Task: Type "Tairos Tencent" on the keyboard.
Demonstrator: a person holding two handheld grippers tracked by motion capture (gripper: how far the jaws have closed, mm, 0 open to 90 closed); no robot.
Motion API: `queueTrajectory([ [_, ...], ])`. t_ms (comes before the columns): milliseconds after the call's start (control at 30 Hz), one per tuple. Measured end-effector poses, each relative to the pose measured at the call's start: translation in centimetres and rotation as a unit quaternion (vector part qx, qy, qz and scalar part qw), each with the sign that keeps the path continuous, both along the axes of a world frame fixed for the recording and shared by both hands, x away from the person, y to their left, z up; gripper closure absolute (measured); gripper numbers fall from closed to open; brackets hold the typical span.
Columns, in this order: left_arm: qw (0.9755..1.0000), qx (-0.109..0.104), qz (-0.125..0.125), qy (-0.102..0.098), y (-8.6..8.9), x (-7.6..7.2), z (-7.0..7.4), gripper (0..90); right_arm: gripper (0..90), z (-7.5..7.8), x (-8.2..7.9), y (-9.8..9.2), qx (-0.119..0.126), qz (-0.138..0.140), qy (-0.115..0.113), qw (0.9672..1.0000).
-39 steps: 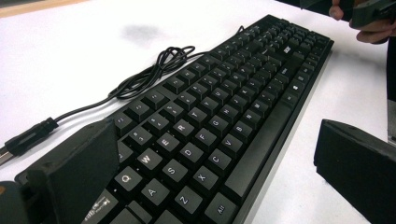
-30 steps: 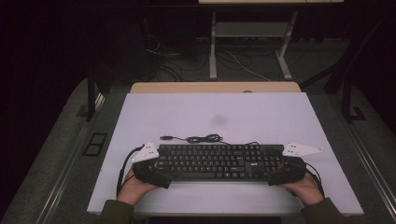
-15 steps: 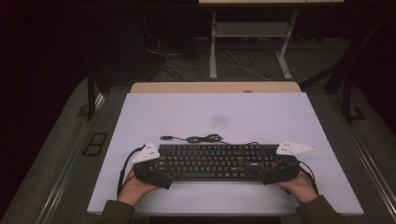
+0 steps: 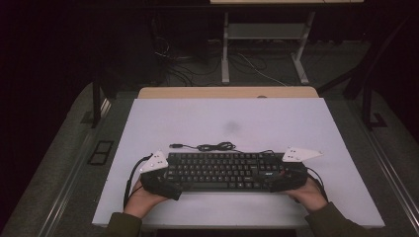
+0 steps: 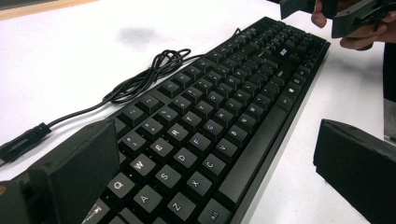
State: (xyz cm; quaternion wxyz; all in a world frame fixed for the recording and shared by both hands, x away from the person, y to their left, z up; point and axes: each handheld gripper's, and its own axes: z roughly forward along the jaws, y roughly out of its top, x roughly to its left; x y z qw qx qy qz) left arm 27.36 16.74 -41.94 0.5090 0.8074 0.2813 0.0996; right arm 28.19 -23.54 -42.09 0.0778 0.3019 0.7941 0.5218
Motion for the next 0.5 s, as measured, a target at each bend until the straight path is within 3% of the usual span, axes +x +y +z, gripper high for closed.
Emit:
queueTrajectory([
  [500,1.0,-0.003,0.005,0.003,0.3,0.0,-0.1,0.0,27.4,0.2,0.8,1.7,0.001,0.017,0.007,0.9998],
])
